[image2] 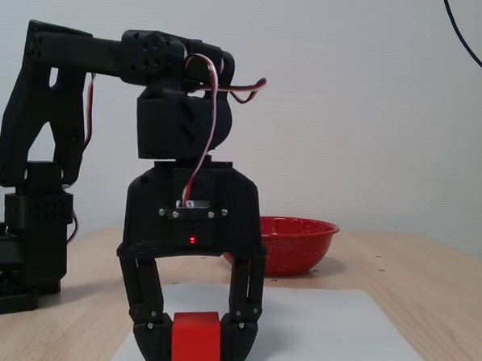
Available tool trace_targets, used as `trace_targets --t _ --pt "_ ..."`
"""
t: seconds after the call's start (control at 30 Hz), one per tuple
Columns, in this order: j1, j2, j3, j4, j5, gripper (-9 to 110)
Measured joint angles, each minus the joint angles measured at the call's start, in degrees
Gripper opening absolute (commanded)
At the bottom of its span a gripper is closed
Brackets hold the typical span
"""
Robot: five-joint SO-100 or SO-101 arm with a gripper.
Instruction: Grasp the red cube and put it in the red bowl.
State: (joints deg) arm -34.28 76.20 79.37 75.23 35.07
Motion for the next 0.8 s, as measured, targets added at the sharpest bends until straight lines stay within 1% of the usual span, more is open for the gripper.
trace_targets --t 0.47,0.7,0.8 --pt "0.0 -0.1 -11.7 13.0 -3.7 0" --pt "1.2 -0.1 -15.8 17.0 -3.9 0" --pt "2.5 -0.1 -18.5 19.1 -5.4 0"
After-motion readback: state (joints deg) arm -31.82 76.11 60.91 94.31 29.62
